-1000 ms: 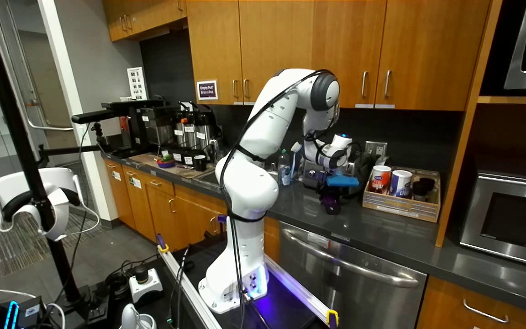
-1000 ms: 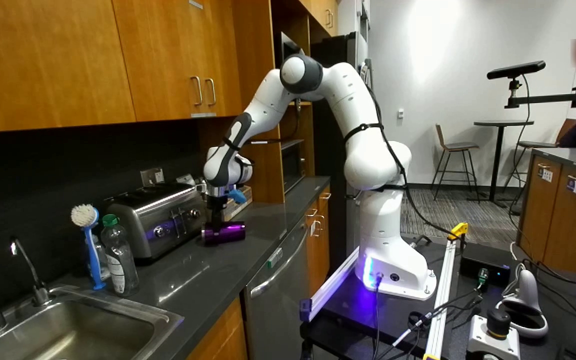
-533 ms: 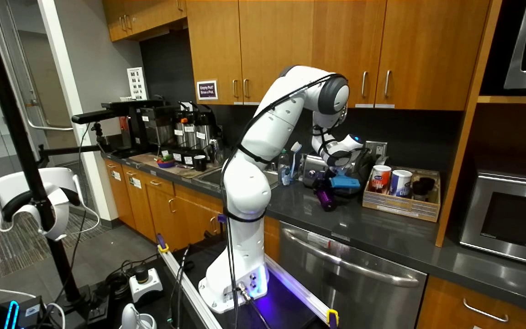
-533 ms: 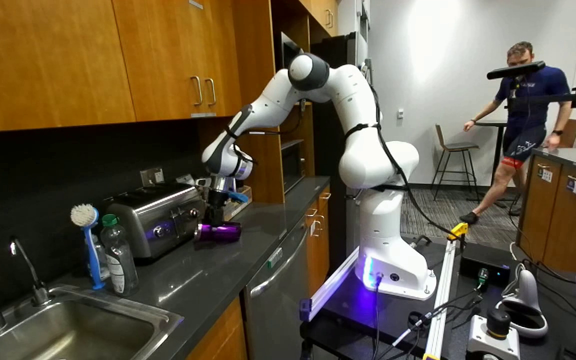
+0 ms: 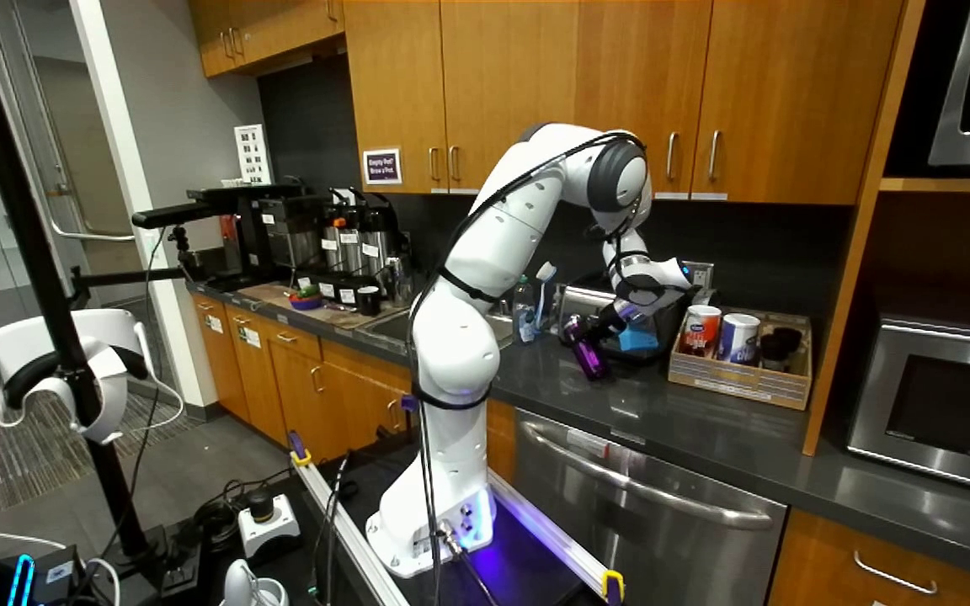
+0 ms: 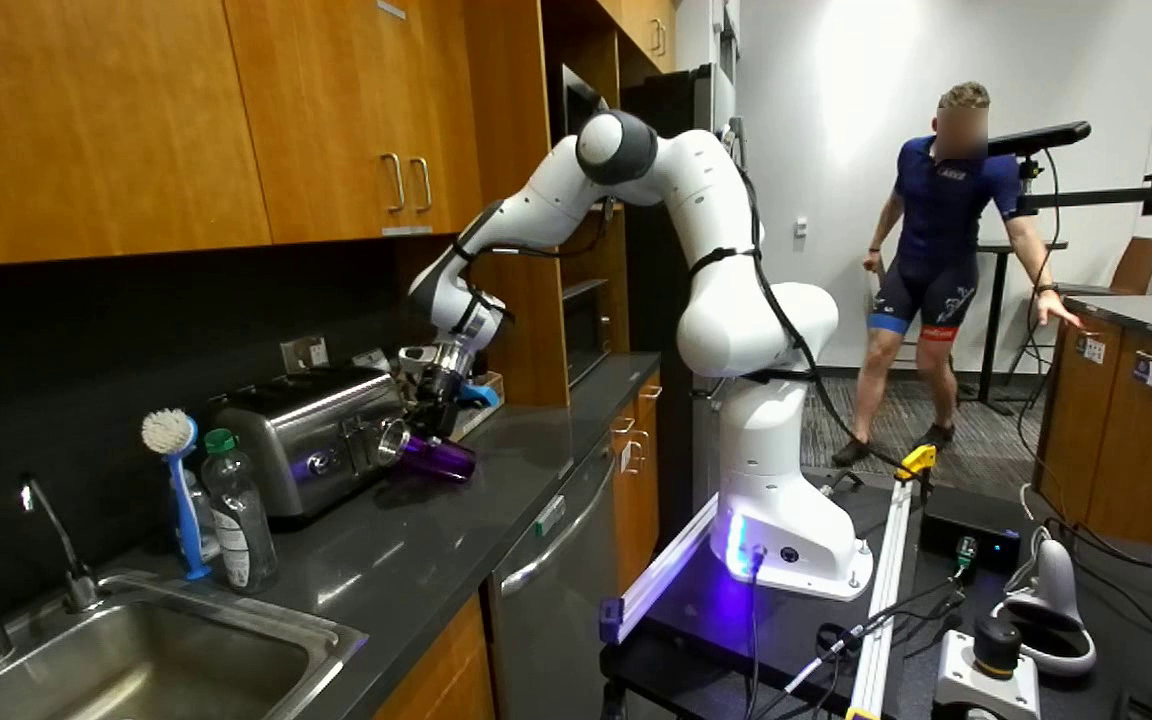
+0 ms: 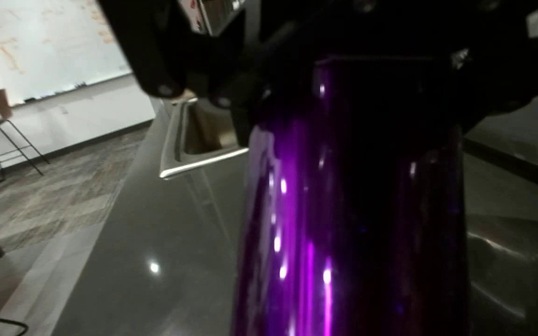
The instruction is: Pick up the cup
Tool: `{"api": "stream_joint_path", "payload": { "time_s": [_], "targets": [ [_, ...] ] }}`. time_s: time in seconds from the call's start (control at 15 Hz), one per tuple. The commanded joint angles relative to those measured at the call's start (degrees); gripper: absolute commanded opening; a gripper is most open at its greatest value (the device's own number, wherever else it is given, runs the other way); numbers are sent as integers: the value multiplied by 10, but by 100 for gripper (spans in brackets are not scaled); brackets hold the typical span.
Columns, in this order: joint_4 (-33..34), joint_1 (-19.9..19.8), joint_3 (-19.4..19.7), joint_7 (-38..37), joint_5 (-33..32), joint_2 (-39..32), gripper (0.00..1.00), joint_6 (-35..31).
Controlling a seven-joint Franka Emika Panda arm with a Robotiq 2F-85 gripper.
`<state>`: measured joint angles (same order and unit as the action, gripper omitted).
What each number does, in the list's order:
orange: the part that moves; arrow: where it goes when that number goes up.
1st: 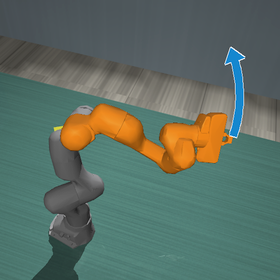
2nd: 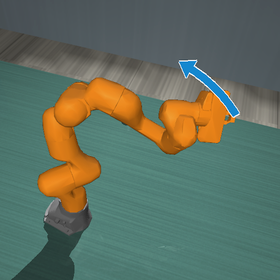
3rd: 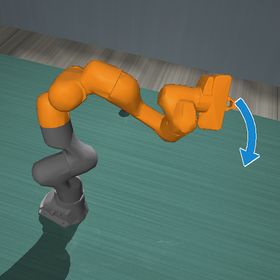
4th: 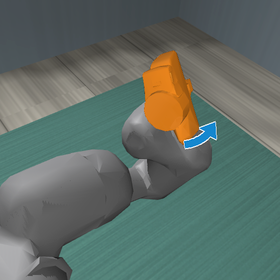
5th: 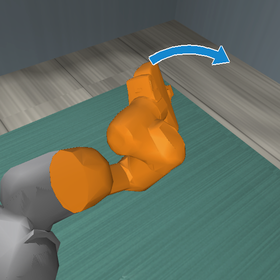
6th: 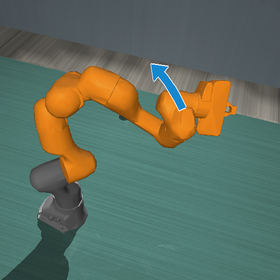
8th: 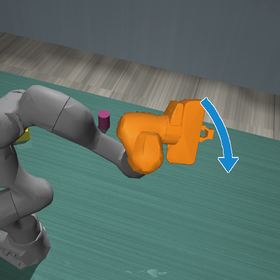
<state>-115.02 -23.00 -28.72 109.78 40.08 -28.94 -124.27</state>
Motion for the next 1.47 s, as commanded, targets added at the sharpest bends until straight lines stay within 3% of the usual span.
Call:
{"api": "stream_joint_path", "payload": {
  "time_s": [0.0, 0.4, 0.67, 0.73, 0.8, 0.87, 1.2, 1.4],
  "targets": [
    [8, 32, 56, 126, 64, 35, 67, 110],
    [53, 85, 150, 326, 114, 4, 67, 263],
    [81, 104, 187, 448, 131, -28, 67, 333],
    [128, -5, 54, 401, 90, -58, 67, 326],
    [141, -18, 41, 405, 86, -75, 67, 339],
    [162, -47, 1, 400, 74, -100, 67, 343],
    [207, -87, -33, 394, 58, -183, 67, 461],
    [208, -79, -11, 387, 70, -203, 67, 498]
  ]
}}
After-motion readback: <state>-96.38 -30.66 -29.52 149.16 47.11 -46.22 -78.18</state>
